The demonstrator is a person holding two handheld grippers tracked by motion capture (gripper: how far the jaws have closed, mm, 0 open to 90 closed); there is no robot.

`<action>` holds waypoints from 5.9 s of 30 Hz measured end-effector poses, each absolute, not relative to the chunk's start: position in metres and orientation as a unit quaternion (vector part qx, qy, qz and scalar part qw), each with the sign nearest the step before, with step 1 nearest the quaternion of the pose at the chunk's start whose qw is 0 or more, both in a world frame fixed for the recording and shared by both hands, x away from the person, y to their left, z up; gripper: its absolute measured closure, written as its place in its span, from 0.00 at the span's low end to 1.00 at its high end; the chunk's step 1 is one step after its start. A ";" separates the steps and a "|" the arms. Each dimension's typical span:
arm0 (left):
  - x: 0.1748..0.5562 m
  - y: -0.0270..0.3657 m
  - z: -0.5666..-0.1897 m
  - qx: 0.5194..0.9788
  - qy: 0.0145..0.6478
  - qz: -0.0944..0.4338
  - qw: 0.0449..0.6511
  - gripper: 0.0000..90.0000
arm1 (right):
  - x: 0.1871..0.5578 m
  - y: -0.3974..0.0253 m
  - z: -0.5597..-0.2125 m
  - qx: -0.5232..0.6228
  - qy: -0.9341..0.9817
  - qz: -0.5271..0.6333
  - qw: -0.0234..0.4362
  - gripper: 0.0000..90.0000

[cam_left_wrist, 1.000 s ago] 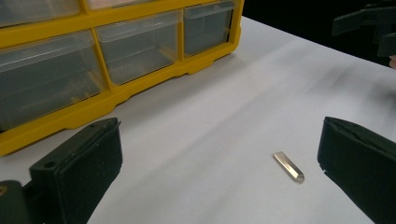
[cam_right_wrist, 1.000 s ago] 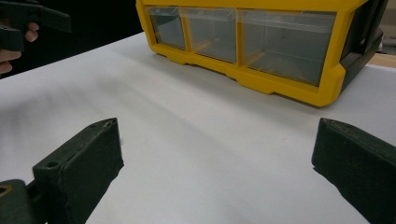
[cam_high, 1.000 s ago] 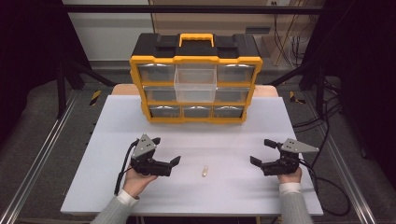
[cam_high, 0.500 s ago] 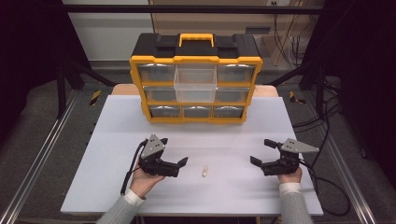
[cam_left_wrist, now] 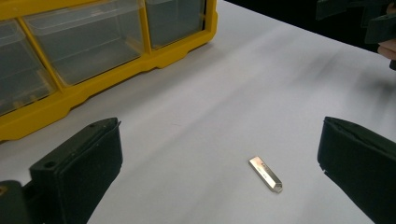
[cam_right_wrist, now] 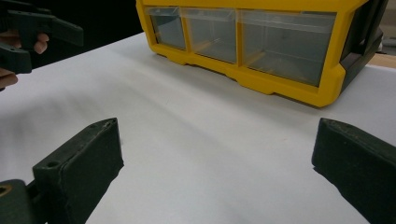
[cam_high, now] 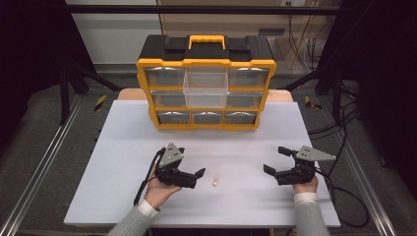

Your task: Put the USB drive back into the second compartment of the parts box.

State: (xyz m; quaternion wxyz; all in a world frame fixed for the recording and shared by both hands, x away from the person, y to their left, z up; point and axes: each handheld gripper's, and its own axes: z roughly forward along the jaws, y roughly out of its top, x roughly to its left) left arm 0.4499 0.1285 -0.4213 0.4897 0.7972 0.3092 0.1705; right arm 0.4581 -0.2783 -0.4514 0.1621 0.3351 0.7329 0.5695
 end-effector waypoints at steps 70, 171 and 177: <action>0.462 0.063 -0.463 0.866 0.311 0.112 0.376 0.13 | 0.459 -0.277 -0.453 0.336 0.735 0.566 0.162 0.02; 0.464 0.054 -0.460 0.880 0.330 0.068 0.335 0.88 | 0.460 -0.278 -0.453 0.336 0.734 0.567 0.164 0.02; 0.463 0.061 -0.450 0.876 0.327 0.070 0.348 0.88 | 0.460 -0.277 -0.453 0.337 0.734 0.567 0.161 0.02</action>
